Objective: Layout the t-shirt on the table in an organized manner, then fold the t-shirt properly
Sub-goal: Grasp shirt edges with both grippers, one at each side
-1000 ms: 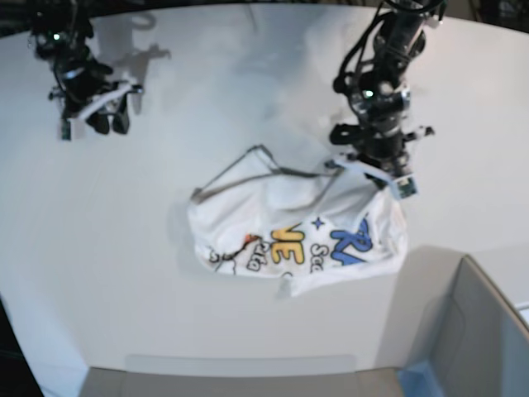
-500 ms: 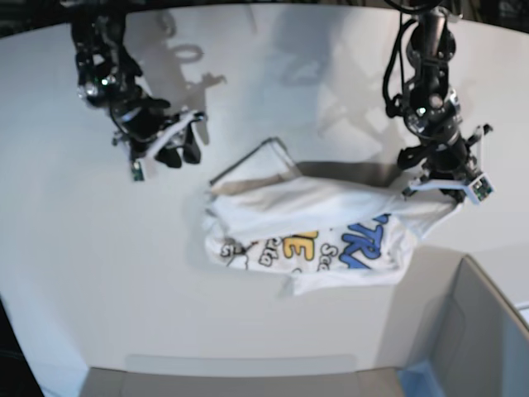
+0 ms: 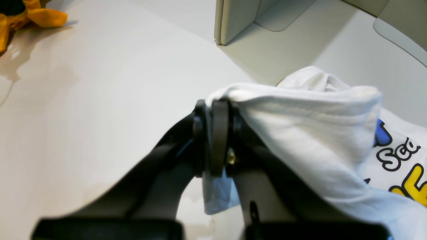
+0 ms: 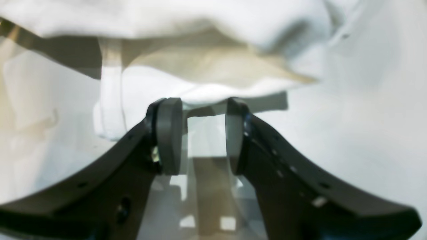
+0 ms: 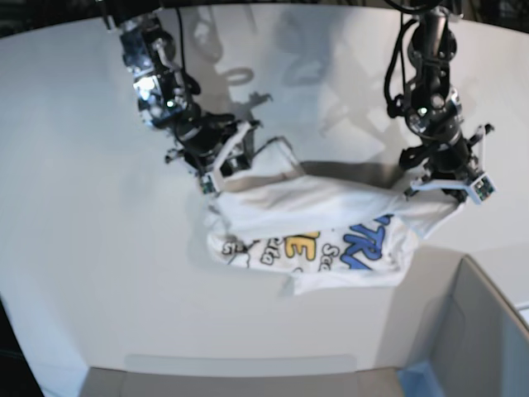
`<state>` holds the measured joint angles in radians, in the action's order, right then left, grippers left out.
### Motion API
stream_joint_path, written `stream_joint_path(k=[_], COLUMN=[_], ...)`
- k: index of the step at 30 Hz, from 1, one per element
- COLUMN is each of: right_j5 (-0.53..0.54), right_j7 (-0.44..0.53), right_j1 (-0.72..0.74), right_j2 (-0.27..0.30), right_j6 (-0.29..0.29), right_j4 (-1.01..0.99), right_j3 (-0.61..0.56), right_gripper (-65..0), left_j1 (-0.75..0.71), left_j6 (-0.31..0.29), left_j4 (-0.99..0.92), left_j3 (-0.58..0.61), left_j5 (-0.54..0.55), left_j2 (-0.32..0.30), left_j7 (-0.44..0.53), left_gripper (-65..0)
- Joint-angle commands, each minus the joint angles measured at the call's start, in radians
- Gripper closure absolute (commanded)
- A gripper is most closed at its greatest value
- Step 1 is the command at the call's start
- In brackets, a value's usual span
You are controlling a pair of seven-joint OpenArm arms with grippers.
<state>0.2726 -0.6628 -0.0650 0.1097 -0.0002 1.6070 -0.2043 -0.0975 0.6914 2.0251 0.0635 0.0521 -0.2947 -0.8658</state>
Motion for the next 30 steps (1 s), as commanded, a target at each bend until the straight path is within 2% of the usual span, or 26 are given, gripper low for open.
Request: stream_joint_path(k=[1, 4, 8, 13, 17, 22, 30], right_j5=[0.000, 0.001, 0.037, 0.204, 0.290, 0.290, 0.290], right_j7=[0.022, 0.022, 0.022, 0.022, 0.022, 0.022, 0.022], right_j1=[0.020, 0.029, -0.037, -0.065, -0.040, 0.003, 0.047], right_j2=[-0.011, -0.034, -0.092, -0.094, -0.092, -0.094, -0.115], right_j6=[0.002, 0.001, 0.004, 0.001, 0.004, 0.007, 0.009], right_j4=[0.002, -0.015, 0.056, 0.074, -0.007, -0.093, -0.104], right_j3=[0.007, 0.026, 0.085, 0.162, 0.208, 0.205, 0.202], right_gripper=[-22.8, -22.8, -22.8, -22.8, -22.8, -22.8, -22.8], left_j1=[0.011, 0.011, 0.009, 0.009, 0.009, 0.009, 0.002], left_j6=[0.007, 0.007, 0.007, 0.007, 0.007, 0.007, 0.007], left_j4=[0.018, 0.018, 0.018, 0.018, 0.018, 0.018, 0.018], left_j3=[-0.004, -0.004, -0.004, 0.000, 0.003, 0.003, 0.002], left_j5=[-0.024, -0.024, -0.024, -0.024, -0.024, -0.024, -0.024], left_j2=[-0.010, -0.010, -0.010, -0.010, -0.010, -0.010, -0.010], left_j7=[0.029, 0.029, 0.029, 0.029, 0.029, 0.029, 0.024], left_gripper=[0.0, 0.0, 0.0, 0.0, 0.0, 0.0, 0.0])
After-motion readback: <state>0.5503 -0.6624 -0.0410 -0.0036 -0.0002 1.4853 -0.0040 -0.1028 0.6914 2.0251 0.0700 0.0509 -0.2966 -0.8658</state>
